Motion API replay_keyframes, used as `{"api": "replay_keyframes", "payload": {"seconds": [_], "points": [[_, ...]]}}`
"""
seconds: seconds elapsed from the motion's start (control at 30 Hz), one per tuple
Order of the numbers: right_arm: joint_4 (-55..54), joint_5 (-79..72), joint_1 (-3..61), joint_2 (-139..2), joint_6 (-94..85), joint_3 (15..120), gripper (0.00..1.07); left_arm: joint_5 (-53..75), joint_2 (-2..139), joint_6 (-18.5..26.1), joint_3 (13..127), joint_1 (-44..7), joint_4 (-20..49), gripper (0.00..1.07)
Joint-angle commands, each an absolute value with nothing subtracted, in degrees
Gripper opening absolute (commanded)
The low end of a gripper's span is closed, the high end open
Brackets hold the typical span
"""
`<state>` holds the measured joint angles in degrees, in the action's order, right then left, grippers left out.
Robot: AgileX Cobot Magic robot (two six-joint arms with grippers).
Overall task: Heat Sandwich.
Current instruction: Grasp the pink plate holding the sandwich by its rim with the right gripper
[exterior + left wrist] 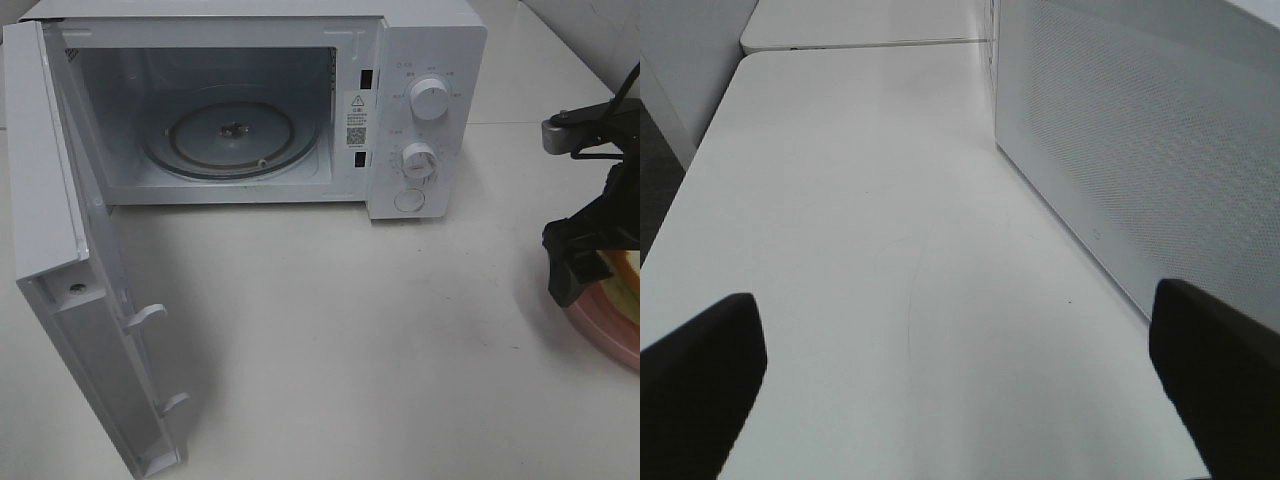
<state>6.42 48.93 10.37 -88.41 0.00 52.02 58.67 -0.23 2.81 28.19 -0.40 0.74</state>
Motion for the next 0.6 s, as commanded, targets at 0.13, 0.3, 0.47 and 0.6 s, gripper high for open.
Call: {"api": "replay_keyframes", "payload": {"seconds": [0.13, 0.3, 0.47, 0.6], "points": [[7.3, 46.3, 10.0, -92.6, 0.3, 52.1, 0.92, 58.8, -1.8, 2.7, 28.1, -0.5, 0.7, 1.06], [7.3, 44.9, 10.0, -95.5, 1.0, 52.1, 0.91, 58.8, -1.8, 2.7, 28.1, -0.5, 0.7, 1.06], [7.4, 43.7, 10.0, -97.6, 1.3, 52.1, 0.91, 58.8, -1.8, 2.7, 28.1, -0.5, 0.7, 1.06], [7.4, 42.8, 10.0, -98.9, 1.4, 52.1, 0.90, 58.8, -1.8, 2.7, 28.1, -0.5, 0.7, 1.06]]}}
